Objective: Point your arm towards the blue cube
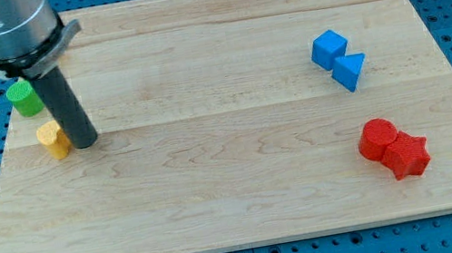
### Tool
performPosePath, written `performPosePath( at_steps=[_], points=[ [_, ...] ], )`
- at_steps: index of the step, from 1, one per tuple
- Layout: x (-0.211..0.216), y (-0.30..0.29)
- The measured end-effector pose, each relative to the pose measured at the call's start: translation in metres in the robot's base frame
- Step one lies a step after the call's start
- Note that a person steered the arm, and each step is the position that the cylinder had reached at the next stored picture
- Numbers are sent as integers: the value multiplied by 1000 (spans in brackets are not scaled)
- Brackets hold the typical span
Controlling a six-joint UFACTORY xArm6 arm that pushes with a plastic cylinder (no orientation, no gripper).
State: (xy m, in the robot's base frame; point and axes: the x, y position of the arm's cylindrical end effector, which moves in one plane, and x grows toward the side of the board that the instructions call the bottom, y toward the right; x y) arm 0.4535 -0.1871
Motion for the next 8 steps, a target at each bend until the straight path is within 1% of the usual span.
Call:
performPosePath(
  at_steps=[2, 3, 4, 5, 6, 8],
  points=[
    [-1, -64],
    [-19, -50],
    [-22, -8],
    [-40, 39],
    [-57, 58],
    [-66, 62]
  ],
)
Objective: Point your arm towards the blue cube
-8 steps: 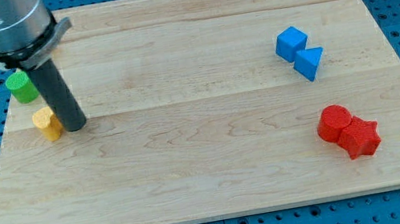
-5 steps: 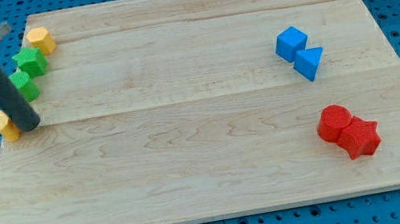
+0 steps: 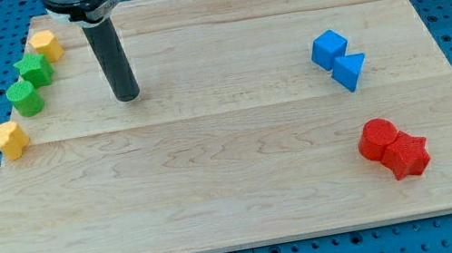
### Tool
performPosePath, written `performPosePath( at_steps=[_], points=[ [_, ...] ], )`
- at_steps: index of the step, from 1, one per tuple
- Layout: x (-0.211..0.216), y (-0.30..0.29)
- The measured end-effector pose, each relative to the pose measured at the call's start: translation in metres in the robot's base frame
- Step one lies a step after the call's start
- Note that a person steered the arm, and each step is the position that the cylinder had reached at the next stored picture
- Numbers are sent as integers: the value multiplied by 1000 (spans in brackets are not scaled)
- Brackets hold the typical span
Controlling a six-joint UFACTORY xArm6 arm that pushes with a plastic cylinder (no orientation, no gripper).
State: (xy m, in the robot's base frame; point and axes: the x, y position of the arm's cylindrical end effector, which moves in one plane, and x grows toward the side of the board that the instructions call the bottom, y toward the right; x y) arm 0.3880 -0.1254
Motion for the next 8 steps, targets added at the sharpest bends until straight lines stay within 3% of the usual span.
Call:
performPosePath(
  at_steps=[1, 3, 5, 6, 8],
  points=[
    [0, 19],
    [-18, 159],
    [-81, 277],
    [-69, 343],
    [-11, 301]
  ],
)
